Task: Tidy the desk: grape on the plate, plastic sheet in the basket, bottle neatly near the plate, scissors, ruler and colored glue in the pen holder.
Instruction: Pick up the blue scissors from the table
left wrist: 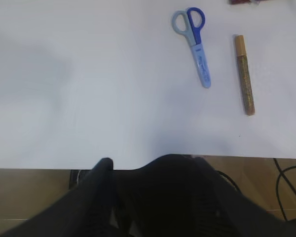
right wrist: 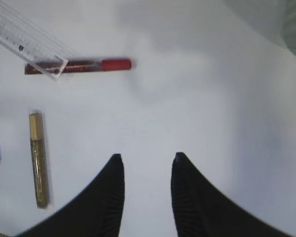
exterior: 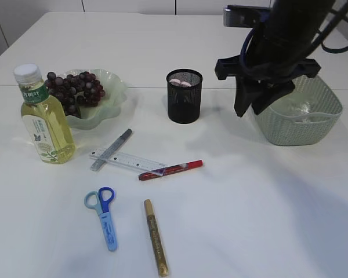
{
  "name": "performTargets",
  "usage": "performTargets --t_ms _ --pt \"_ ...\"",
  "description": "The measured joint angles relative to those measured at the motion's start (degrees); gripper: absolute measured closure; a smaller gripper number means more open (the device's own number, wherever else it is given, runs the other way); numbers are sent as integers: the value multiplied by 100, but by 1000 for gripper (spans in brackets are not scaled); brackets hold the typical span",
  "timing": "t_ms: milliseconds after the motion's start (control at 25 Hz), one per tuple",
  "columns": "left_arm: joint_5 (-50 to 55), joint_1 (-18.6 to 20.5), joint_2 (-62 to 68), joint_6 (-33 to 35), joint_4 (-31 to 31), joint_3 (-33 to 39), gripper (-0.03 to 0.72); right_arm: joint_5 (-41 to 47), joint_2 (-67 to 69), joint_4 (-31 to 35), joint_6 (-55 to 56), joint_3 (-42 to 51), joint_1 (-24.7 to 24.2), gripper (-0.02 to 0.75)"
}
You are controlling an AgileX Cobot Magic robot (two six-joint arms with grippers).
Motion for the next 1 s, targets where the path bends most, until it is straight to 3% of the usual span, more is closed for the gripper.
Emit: performTargets --t_ms 280,400,600,760,1000 --pt "-171 0 14 -14 -651 0 319 -1 -769 0 0 990 0 463" --pt "-506 -35 103 156 -1226 0 319 10 -918 0 -10 1268 0 464" --pt "-1283 -602 442 516 -1955 0 324 10 -938 10 -10 1377 0 464" --pt "-1873 -1424 1040 410 -1768 0 328 10 -941 22 -10 1377 0 463" --pt "-2115 -2386 2575 -613 -420 -111 329 10 -951 22 -10 1377 0 463"
